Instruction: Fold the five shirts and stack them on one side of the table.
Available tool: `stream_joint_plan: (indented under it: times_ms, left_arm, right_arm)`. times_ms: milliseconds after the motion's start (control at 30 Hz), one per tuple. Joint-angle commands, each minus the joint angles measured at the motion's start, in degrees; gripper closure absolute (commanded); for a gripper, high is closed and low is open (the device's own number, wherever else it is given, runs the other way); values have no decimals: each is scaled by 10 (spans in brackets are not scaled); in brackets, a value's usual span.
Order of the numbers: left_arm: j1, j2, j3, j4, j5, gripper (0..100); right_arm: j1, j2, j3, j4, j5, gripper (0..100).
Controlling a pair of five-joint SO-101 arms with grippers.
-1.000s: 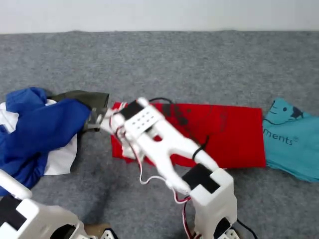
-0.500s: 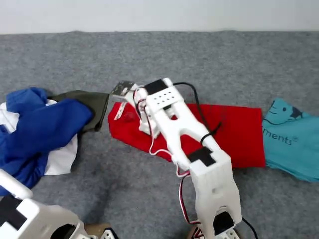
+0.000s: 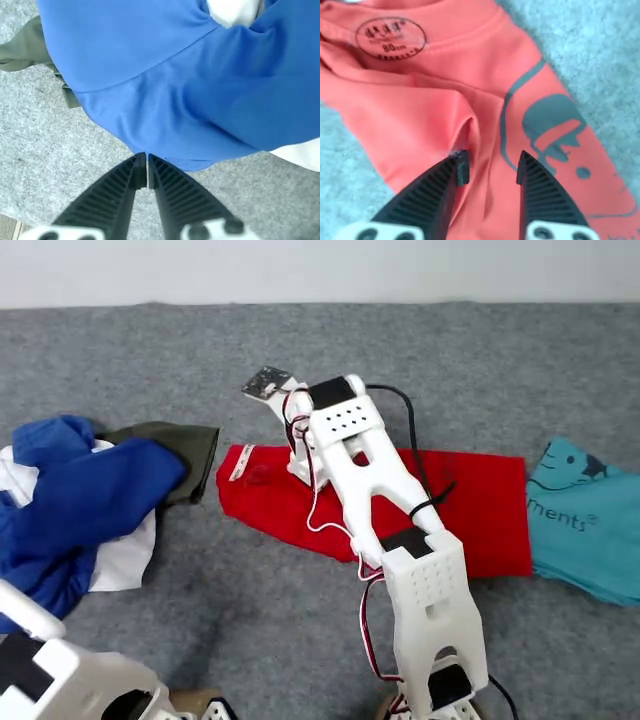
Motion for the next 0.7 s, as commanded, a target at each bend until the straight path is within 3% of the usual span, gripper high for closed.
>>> stream_joint_plan:
  times_ms: [0,133,400,667]
  left_arm:
    - [3,-31,-5,-11,-4,981]
    - [3,-30,-5,-11,-4,981]
    - [23,-30,-5,-9,-3,981]
    - [31,-30,-4,-9,-2,981]
  right_arm:
    - [3,-25,-72,58,-8,878]
    - [-23,-38,-146,127,-8,995]
    - [-29,4,-145,121,-5,990]
    - [61,135,-152,58,25,990]
